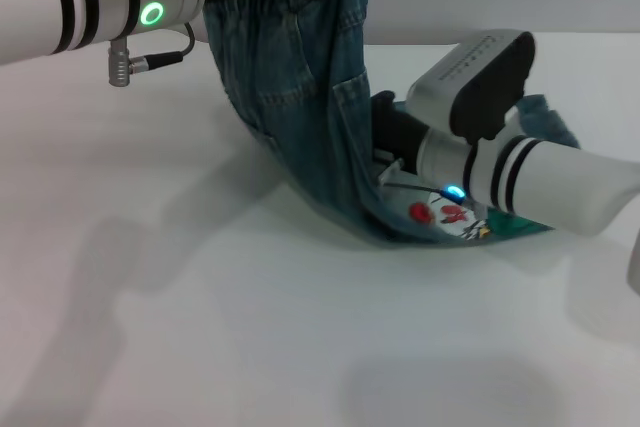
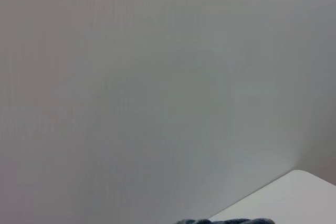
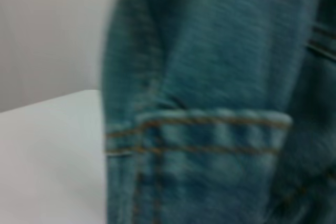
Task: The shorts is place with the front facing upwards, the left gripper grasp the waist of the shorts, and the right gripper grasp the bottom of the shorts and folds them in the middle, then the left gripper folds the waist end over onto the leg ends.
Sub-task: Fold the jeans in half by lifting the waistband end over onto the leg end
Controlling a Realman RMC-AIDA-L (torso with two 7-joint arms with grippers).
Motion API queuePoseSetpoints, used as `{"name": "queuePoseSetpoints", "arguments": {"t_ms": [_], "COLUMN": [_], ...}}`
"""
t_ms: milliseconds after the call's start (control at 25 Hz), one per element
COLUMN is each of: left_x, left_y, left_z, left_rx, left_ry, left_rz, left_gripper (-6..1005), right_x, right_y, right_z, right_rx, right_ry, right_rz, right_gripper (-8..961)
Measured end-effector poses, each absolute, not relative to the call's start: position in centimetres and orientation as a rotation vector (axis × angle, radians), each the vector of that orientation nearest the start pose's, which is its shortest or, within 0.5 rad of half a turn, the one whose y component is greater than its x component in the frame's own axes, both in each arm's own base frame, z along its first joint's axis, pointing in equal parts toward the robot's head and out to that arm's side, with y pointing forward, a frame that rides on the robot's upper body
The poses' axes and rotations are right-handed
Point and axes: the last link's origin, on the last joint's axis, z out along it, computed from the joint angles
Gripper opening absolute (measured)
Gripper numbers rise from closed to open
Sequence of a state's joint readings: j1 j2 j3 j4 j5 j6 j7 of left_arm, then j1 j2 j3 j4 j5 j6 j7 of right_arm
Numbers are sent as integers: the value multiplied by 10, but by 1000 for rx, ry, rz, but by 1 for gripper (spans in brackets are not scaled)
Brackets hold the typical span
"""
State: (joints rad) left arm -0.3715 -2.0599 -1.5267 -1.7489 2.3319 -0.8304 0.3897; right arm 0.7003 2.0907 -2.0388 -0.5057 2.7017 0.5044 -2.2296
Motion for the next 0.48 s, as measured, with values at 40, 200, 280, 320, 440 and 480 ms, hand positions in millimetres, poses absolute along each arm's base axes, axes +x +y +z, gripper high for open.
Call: {"name": "queuePoseSetpoints", "arguments": {"t_ms": [40, 200, 280, 320, 440, 480], "left_x": [-72, -78, -79, -80, -81, -81], "left_y": [363, 366, 367, 367, 368, 369], "left_z": [32, 29, 30, 31, 31, 32], "left_rx": [-2299, -2304, -2303, -2302, -2300, -2297], "left_ry": [-625, -635, -633, -629, -628, -629], "left_rz": [-535, -535, -533, -532, -531, -531], "left_gripper": [118, 118, 119, 119, 119, 119], "right_x": [178, 187, 202, 210, 232, 238], "right_y": [388, 385, 383, 382, 378, 376], "right_z": [-128, -123, -113, -108, -91, -87], "right_rx": [-2442, -2401, -2343, -2314, -2222, -2200], "right_ry": [534, 584, 634, 655, 714, 730], "right_rz": [529, 553, 567, 573, 603, 611], "right_gripper": [0, 0, 0, 0, 0, 0]}}
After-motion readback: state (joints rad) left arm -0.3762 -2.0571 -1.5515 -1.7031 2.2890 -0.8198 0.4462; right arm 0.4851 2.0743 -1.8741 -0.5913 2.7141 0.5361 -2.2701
